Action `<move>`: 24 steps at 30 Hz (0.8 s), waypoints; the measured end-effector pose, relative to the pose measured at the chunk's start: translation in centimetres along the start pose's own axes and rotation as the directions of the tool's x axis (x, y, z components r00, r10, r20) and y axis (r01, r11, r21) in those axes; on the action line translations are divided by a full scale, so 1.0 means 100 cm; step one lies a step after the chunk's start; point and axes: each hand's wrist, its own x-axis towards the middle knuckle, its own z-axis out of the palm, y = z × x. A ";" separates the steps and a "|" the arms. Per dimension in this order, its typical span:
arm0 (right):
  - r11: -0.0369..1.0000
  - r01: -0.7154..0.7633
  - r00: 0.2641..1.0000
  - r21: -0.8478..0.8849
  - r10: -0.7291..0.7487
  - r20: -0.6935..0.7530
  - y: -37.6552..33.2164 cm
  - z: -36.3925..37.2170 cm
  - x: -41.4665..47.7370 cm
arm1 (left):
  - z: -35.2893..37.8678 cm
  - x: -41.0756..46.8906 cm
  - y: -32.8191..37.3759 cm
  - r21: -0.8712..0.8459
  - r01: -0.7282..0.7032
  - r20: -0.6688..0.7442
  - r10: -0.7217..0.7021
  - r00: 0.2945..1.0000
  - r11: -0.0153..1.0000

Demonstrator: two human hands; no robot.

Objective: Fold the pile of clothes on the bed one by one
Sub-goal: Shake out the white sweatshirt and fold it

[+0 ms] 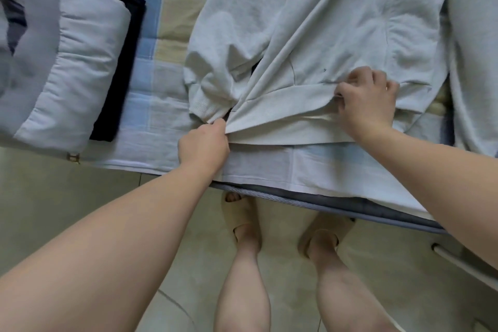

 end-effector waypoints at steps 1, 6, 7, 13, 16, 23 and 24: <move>1.000 0.009 1.000 0.018 -0.009 -0.014 0.001 -0.003 -0.002 | -0.003 0.001 0.002 -0.011 0.021 0.020 -0.021 1.000 1.000; 0.961 0.226 0.973 0.162 -0.215 -0.085 -0.019 -0.020 -0.015 | -0.011 0.005 0.005 -0.026 0.122 0.120 -0.118 0.986 0.992; 0.941 0.286 0.958 0.180 -0.283 -0.043 -0.022 -0.020 -0.021 | -0.013 0.006 0.003 -0.025 0.161 0.145 -0.156 0.977 0.987; 0.936 0.287 0.923 0.204 -0.328 0.203 -0.021 -0.008 -0.052 | -0.022 0.006 -0.009 -0.081 0.368 0.273 -0.334 0.902 0.926; 0.936 0.231 0.952 0.266 -0.274 0.135 -0.017 -0.004 -0.061 | -0.022 -0.007 -0.003 -0.105 0.299 0.154 -0.282 0.947 0.948; 0.966 -0.023 0.990 0.257 -0.013 0.140 0.031 -0.006 -0.088 | -0.016 -0.014 0.073 0.039 -0.343 -0.190 0.344 0.919 0.938; 0.965 -0.107 0.983 0.238 0.066 0.172 0.044 -0.007 -0.093 | -0.015 -0.012 0.091 0.030 -0.387 -0.185 0.386 0.904 0.921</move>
